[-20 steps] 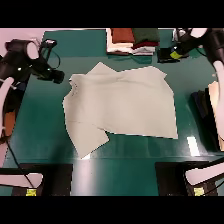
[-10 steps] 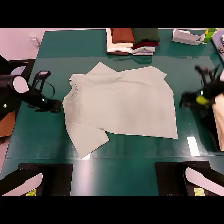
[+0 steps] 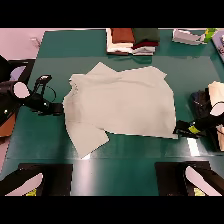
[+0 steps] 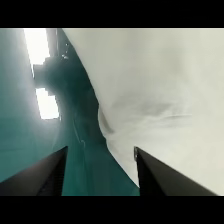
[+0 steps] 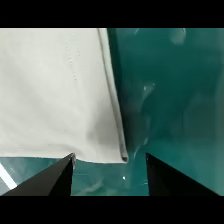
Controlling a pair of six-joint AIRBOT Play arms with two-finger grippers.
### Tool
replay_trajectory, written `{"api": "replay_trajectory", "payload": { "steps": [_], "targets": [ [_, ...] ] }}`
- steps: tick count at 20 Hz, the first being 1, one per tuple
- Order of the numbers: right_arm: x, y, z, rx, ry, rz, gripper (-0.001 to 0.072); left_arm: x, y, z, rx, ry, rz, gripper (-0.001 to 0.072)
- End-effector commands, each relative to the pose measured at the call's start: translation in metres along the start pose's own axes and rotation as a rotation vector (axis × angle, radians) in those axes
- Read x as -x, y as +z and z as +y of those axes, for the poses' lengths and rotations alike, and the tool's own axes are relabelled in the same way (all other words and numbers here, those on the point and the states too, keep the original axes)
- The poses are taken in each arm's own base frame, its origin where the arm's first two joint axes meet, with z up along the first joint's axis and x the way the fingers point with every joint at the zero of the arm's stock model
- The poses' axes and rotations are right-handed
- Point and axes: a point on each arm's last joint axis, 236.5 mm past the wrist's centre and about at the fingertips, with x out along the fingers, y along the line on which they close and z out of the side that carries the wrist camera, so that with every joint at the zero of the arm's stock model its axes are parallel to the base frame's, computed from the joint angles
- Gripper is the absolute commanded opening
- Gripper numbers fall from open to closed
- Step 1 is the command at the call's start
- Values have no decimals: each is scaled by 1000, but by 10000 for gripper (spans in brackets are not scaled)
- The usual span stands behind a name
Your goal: Fold the shirts.
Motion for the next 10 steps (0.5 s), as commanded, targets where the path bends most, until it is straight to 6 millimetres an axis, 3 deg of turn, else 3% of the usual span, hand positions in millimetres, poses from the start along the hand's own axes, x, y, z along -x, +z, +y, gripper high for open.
{"api": "replay_trajectory", "payload": {
  "steps": [1, 5, 6, 7, 8, 10],
  "targets": [
    [-12, -1, 2, -23, 22, -1, 483, 0, 0, -1, 2, -5, -2, 500],
    [-26, -2, 14, -24, 55, 48, 426, 0, -2, -1, 1, -4, 6, 500],
    [-30, -4, 19, 0, 51, 63, 334, 0, -2, -1, 1, -4, 6, 501],
    [-33, -6, 24, 28, 45, 73, 164, 0, -2, -1, 1, -4, 7, 501],
    [-35, -8, 27, 64, 32, 76, 40, -1, -2, -1, 1, -4, 5, 501],
    [-35, -8, 34, 108, 23, 60, 18, -8, -9, -1, -3, -8, 25, 503]
  ]
}}
